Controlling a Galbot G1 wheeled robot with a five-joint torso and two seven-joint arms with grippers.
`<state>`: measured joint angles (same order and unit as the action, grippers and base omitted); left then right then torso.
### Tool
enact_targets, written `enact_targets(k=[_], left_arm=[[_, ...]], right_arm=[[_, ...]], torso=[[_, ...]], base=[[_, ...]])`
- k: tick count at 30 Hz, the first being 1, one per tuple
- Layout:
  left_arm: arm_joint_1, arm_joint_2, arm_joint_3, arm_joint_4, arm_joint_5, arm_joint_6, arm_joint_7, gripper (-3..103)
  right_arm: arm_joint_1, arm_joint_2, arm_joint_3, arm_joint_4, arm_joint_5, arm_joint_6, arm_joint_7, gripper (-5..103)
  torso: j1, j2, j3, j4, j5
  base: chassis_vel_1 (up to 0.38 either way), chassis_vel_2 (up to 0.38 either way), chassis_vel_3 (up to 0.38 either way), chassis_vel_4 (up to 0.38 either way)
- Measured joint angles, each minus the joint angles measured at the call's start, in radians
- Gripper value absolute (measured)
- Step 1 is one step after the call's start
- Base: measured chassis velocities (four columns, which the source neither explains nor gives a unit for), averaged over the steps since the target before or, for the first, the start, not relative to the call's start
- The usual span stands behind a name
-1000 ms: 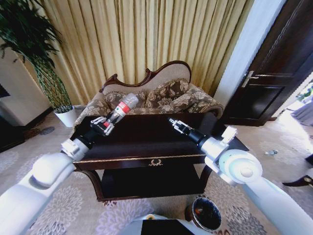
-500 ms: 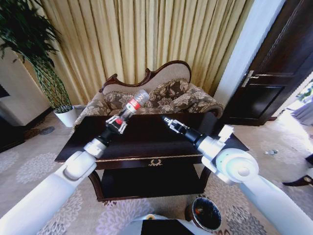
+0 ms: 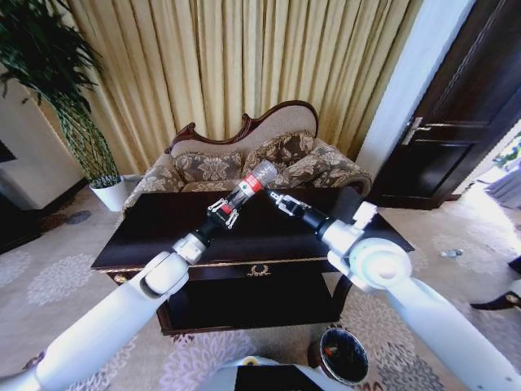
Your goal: Move to the front of the table and place the trash on the table into the trash bin.
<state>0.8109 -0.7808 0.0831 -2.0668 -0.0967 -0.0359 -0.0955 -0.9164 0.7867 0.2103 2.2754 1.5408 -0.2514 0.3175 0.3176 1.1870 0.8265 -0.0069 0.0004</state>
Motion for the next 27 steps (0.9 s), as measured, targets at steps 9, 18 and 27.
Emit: enact_targets(k=[9,18,27], left_arm=[[-0.059,-0.015,0.06,0.004,-0.018,0.039,-0.007,23],[-0.129,-0.018,0.143,0.008,-0.031,0.062,-0.012,23],[-0.18,-0.023,0.233,0.014,-0.04,0.074,-0.024,22]], right_arm=[[0.031,0.014,-0.009,-0.069,-0.036,0.004,-0.038,100],[0.051,0.016,-0.003,-0.091,-0.047,0.004,-0.061,100],[0.062,0.015,0.003,-0.102,-0.059,0.004,-0.073,100]], torso=[[0.0,0.0,0.0,0.0001,-0.0001],[0.0,0.0,0.0,0.0,0.0],[0.0,0.0,0.0,0.0,0.0]], base=[[0.0,0.0,0.0,0.0],[0.0,0.0,0.0,0.0],[0.0,0.0,0.0,0.0]])
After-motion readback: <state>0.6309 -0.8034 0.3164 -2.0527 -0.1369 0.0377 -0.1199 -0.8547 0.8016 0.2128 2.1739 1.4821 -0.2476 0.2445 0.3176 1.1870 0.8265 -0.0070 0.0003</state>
